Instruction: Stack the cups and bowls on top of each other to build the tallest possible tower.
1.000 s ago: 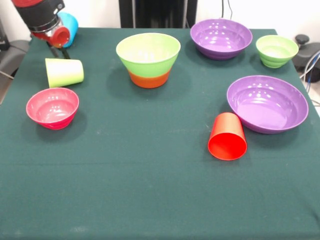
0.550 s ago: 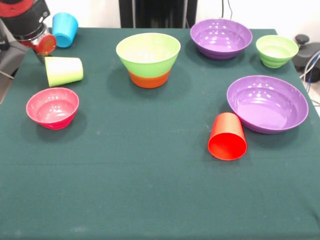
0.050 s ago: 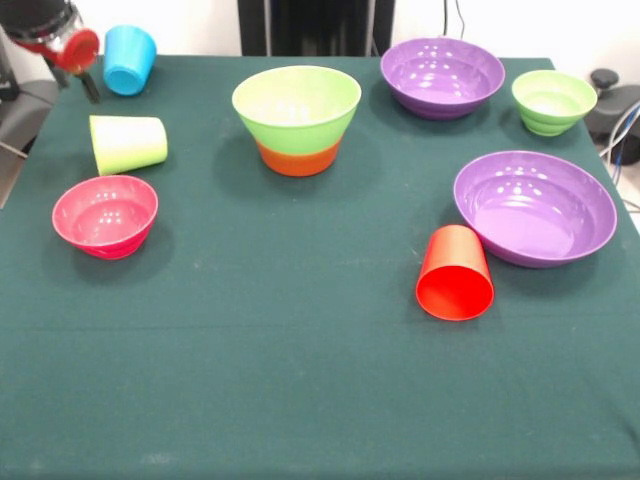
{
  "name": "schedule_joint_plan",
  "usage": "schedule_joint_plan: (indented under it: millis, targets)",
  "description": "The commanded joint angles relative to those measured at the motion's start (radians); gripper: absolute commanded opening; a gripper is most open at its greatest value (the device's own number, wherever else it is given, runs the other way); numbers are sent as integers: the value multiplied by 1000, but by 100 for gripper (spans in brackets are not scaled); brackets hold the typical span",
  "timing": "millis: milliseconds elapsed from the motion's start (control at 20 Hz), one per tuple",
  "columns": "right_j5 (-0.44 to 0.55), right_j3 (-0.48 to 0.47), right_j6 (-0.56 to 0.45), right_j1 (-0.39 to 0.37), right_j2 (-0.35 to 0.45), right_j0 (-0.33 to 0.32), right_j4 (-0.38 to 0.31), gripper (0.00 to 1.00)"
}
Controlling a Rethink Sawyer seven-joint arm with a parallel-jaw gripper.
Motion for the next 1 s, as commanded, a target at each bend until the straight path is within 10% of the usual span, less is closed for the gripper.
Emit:
schedule_joint_plan:
  millis: [50, 1000]
  targets:
    - [111, 24, -184, -56, 34, 59, 24, 100]
    - [151, -73, -153, -15, 35, 143, 17, 100]
